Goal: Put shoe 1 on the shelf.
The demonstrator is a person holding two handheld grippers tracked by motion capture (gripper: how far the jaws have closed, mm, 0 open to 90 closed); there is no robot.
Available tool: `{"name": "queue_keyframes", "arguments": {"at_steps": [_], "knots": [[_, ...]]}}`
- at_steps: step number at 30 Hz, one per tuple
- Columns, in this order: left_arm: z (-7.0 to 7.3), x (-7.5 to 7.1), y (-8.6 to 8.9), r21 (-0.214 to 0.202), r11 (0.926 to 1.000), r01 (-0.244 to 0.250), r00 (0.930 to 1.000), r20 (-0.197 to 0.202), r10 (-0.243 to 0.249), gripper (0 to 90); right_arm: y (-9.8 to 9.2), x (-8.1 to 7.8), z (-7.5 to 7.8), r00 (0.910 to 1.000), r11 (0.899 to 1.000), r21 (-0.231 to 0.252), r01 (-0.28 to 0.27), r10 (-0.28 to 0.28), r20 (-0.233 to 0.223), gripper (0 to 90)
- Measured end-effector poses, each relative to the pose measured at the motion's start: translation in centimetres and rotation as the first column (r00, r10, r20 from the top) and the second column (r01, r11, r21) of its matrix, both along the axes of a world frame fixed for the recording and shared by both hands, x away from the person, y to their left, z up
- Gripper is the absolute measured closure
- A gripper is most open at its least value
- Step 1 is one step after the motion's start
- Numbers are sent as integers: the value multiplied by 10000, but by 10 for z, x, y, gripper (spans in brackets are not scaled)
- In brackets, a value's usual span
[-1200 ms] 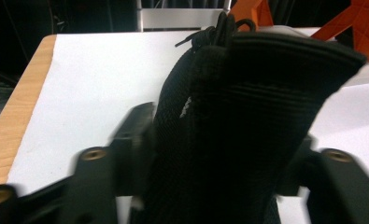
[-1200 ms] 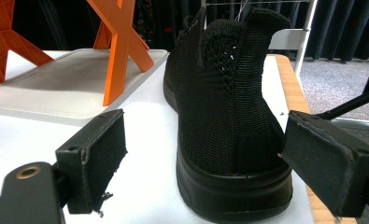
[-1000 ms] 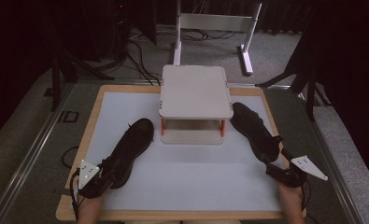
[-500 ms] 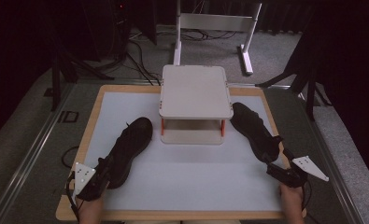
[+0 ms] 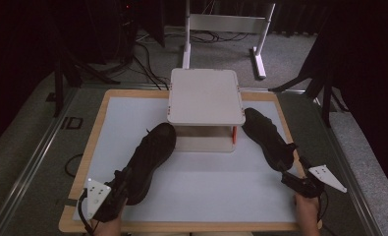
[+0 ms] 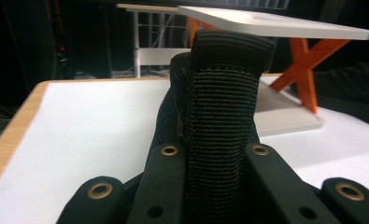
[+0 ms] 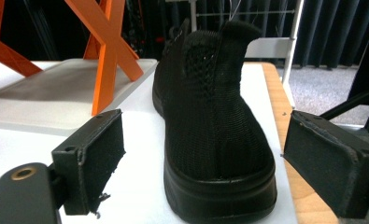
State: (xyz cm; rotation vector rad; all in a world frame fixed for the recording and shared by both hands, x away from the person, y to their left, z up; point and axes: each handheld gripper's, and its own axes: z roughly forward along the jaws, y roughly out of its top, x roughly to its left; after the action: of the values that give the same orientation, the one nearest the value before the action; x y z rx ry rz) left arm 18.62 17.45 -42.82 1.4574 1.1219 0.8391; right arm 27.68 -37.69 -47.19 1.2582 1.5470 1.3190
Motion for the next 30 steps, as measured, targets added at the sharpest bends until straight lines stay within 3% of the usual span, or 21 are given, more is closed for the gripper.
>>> {"name": "queue_keyframes", "arguments": {"at_steps": [7, 14, 20, 22, 28, 30], "knots": [[-5, 11, -24, -156, 9993, 352, 9988, -335, -357, 842, -1, -2, 0, 9992, 9997, -30, 262, -260, 319, 113], [-9, 26, -46, -151, 9981, 603, 9982, 8, -603, 841, -3, -2, 0, 9989, 9997, 71, 213, -216, 409, 113], [-12, 40, -64, -74, 9987, 510, 9987, -35, -510, 840, -2, -2, 0, 9992, 9998, -7, 183, -183, 369, 113], [-15, 46, -70, -52, 9988, 488, 9987, 154, -487, 840, -2, -2, 0, 9992, 9999, -10, 152, -151, 364, 113], [-20, 64, -86, -295, 9993, 232, 9995, 232, -225, 840, -1, -2, 0, 9995, 10000, -52, 84, -82, 303, 113], [-22, 73, -95, -364, 9992, -135, 9998, 121, 139, 840, -1, -1, 0, 9996, 10000, -73, 59, -57, 276, 113]]}}
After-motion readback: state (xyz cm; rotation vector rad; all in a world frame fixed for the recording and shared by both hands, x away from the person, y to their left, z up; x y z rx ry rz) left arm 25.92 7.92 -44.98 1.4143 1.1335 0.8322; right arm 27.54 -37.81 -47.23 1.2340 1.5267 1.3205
